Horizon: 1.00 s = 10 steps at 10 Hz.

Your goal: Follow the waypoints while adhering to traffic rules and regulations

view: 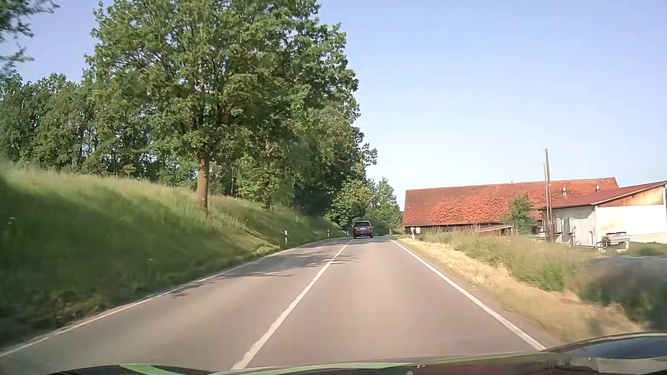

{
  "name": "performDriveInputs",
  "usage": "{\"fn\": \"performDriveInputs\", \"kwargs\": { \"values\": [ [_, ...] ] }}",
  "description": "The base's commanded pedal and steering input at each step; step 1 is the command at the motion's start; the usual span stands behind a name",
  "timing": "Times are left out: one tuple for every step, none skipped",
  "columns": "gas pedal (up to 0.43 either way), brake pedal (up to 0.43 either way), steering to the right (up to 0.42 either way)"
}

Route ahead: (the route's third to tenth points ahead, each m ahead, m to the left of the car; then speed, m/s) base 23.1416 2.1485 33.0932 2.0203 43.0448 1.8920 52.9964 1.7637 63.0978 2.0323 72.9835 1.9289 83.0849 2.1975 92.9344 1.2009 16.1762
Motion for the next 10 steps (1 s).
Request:
{"fn": "performDriveInputs", "kwargs": {
  "values": [
    [0.000, 0.000, 0.000],
    [0.000, 0.000, 0.001],
    [0.000, 0.000, 0.001],
    [0.000, 0.000, 0.000],
    [0.000, 0.000, 0.000],
    [0.000, 0.000, 0.000],
    [0.008, 0.000, 0.001],
    [0.039, 0.000, 0.001],
    [0.059, 0.000, 0.001],
    [0.079, 0.000, 0.001]
  ]
}}
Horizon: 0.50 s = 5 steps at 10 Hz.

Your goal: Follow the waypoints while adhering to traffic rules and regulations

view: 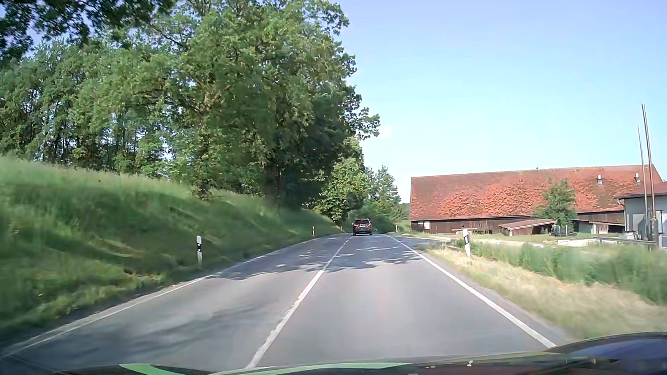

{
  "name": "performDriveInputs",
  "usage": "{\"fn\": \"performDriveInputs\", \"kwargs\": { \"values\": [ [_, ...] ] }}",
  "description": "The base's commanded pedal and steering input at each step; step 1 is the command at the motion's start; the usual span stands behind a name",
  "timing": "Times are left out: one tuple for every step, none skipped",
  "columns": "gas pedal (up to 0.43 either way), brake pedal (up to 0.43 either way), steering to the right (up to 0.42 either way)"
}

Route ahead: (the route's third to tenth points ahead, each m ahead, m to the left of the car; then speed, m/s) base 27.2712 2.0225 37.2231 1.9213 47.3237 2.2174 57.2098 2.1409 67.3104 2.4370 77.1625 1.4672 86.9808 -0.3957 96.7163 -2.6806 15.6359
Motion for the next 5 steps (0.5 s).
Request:
{"fn": "performDriveInputs", "kwargs": {
  "values": [
    [0.098, 0.000, 0.001],
    [0.110, 0.000, 0.001],
    [0.118, 0.000, 0.001],
    [0.118, 0.000, 0.001],
    [0.130, 0.000, 0.001]
  ]
}}
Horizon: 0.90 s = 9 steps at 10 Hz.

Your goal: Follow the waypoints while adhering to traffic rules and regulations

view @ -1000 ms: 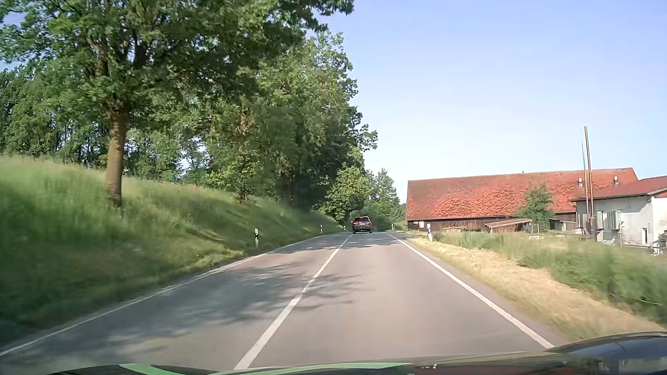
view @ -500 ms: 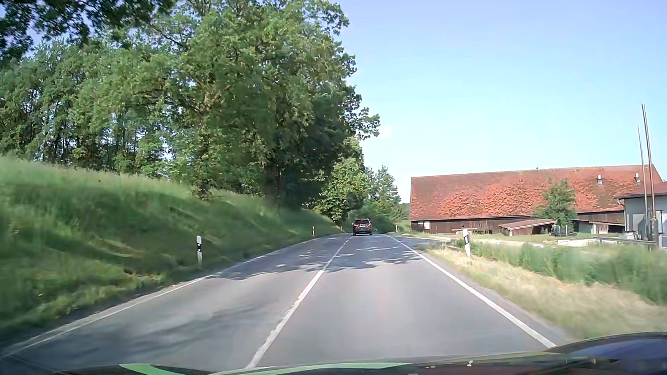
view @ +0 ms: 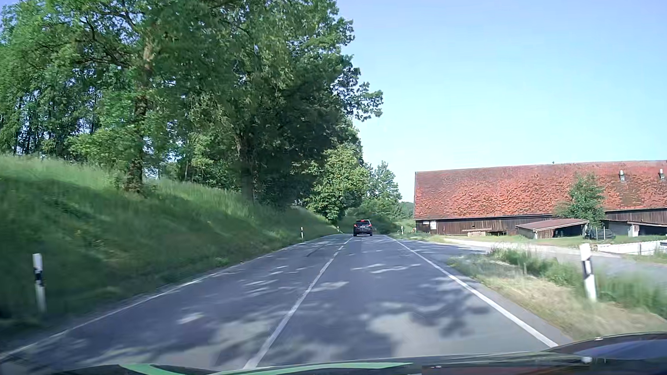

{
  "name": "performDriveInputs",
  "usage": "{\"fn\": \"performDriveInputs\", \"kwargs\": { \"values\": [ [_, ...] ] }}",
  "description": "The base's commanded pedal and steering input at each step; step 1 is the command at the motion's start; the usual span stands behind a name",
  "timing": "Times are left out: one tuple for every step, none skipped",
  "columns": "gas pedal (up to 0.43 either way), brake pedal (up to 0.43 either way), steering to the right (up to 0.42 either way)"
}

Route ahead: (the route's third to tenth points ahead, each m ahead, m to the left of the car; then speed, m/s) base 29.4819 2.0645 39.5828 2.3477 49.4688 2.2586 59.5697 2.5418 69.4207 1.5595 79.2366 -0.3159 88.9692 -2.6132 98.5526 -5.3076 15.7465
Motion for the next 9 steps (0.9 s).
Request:
{"fn": "performDriveInputs", "kwargs": {
  "values": [
    [0.118, 0.000, 0.001],
    [0.039, 0.000, 0.001],
    [0.000, 0.000, 0.001],
    [0.000, 0.000, 0.000],
    [0.000, 0.000, 0.001],
    [0.000, 0.000, 0.001],
    [0.000, 0.000, 0.001],
    [0.000, 0.000, 0.000],
    [0.000, 0.000, 0.001]
  ]
}}
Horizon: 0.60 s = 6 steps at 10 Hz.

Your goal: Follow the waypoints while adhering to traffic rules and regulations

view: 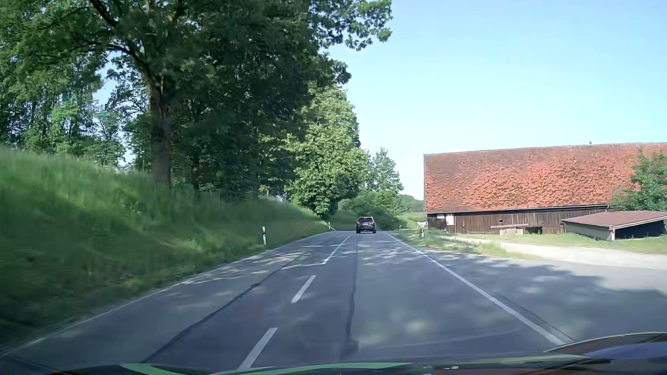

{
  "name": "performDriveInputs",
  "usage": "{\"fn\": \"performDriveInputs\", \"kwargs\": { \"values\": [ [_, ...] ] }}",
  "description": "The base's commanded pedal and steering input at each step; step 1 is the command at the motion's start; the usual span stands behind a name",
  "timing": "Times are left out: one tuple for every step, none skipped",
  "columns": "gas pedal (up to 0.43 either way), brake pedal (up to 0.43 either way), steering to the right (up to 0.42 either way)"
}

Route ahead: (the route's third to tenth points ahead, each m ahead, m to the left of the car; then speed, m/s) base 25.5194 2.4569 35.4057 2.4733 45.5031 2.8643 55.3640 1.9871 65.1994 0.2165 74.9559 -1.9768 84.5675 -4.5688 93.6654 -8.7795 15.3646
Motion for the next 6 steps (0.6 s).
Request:
{"fn": "performDriveInputs", "kwargs": {
  "values": [
    [0.000, 0.000, 0.000],
    [0.000, 0.000, 0.001],
    [0.000, 0.000, 0.000],
    [0.008, 0.000, 0.001],
    [0.008, 0.000, 0.001],
    [0.020, 0.000, 0.001]
  ]
}}
